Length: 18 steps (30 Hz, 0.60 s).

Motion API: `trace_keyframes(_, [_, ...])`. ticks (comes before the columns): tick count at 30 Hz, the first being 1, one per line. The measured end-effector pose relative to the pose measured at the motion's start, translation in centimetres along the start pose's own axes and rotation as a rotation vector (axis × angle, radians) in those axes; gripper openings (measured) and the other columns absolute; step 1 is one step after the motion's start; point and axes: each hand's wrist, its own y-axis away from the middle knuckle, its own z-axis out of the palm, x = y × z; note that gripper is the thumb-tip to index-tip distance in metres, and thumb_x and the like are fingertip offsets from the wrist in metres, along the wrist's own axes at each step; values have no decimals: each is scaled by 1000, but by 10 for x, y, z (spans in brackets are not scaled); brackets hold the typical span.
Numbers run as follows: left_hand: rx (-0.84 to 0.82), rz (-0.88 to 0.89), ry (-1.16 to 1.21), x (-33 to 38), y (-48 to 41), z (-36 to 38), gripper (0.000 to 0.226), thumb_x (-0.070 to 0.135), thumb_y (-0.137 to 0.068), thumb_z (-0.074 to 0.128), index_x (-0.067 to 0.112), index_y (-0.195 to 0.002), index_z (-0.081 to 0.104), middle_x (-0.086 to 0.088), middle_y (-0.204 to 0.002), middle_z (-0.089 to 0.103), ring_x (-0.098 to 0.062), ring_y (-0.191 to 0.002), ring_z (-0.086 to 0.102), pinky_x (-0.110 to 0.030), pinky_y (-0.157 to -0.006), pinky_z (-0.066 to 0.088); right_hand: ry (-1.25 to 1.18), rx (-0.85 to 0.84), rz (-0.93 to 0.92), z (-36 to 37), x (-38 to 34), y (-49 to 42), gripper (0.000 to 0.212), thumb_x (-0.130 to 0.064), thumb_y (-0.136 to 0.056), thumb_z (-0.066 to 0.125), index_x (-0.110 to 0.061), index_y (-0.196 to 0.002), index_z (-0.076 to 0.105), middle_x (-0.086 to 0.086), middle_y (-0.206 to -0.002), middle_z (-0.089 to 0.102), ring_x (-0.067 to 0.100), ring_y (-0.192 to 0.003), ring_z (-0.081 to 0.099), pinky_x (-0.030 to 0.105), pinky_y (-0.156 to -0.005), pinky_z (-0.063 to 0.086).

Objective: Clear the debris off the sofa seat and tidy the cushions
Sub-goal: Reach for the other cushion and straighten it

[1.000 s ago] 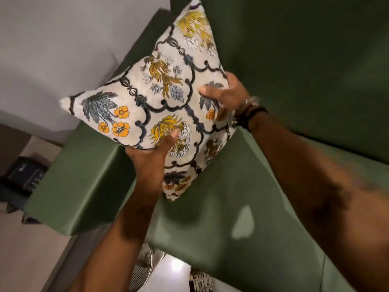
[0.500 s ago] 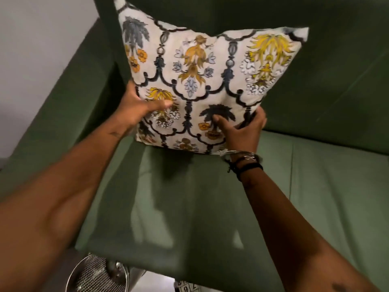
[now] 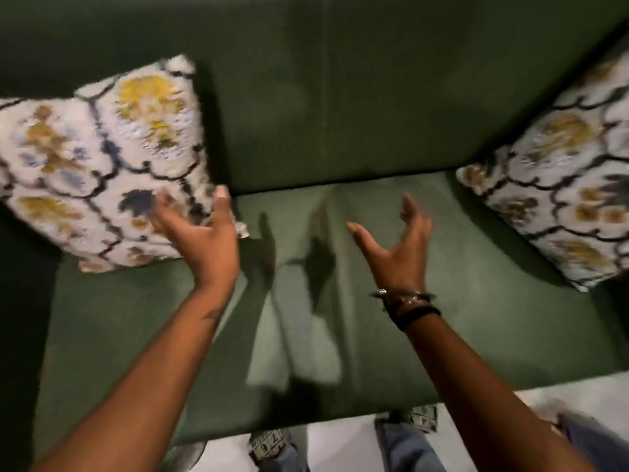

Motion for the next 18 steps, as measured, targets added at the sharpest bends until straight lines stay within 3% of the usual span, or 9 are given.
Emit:
trace_keyframes(2, [-373, -14, 38, 23, 45, 61, 68, 12, -87, 74, 1, -143, 36, -14, -139, 48, -24, -123, 53, -24, -105, 42, 96, 153, 93, -71, 42, -12, 84, -49, -68, 79, -11, -134, 41, 16, -129, 46, 28, -119, 49, 49, -103, 44])
trace_keyframes(5, [-844, 53, -20, 51, 101, 155, 86, 13, -77, 83, 9, -148, 34, -9, -147, 46, -17, -130, 48, 4, -92, 36, 163, 412, 295, -173, 103, -36, 92, -58, -62, 75, -10, -133, 42, 19, -132, 45, 32, -122, 45, 41, -107, 40])
trace_keyframes(6, [-928, 54, -26, 57, 109, 178, 93, 15, -74, 85, 11, -150, 31, -9, -152, 42, -17, -135, 45, 2, -93, 36, 147, 472, 364, -194, 118, -43, 98, -60, -59, 74, -10, -135, 39, 20, -134, 43, 33, -124, 44, 39, -107, 38])
trace_keyframes(9, [-1140, 74, -63, 80, 153, 280, 110, 24, -68, 90, 13, -154, 23, -10, -160, 32, -18, -145, 34, -21, -110, 33, 16, 529, 566, -270, 174, -81, 114, -54, -56, 83, -9, -144, 25, 20, -146, 31, 32, -132, 38, 39, -112, 34])
trace_keyframes(13, [-1317, 57, -191, 95, 170, 380, 144, 50, -46, 94, 18, -157, 9, -7, -166, 19, -19, -150, 24, -30, -116, 28, -116, 401, 529, -301, 221, -129, 124, -48, -52, 88, -15, -148, 17, 13, -153, 27, 26, -138, 33, 37, -116, 28])
trace_keyframes(15, [-1334, 24, -220, 102, 172, 416, 149, 57, -38, 93, 23, -157, 9, -6, -166, 22, -22, -149, 28, -38, -120, 29, -186, 373, 448, -302, 233, -151, 124, -46, -47, 90, -16, -146, 21, 9, -151, 34, 22, -136, 38, 41, -116, 32])
trace_keyframes(18, [-1369, 11, -204, 104, 179, 454, 138, 49, -40, 94, 22, -154, 21, -3, -154, 43, -22, -136, 46, -47, -117, 37, -233, 391, 427, -299, 240, -178, 131, -44, -42, 92, -14, -146, 18, 8, -150, 36, 19, -134, 40, 40, -115, 34])
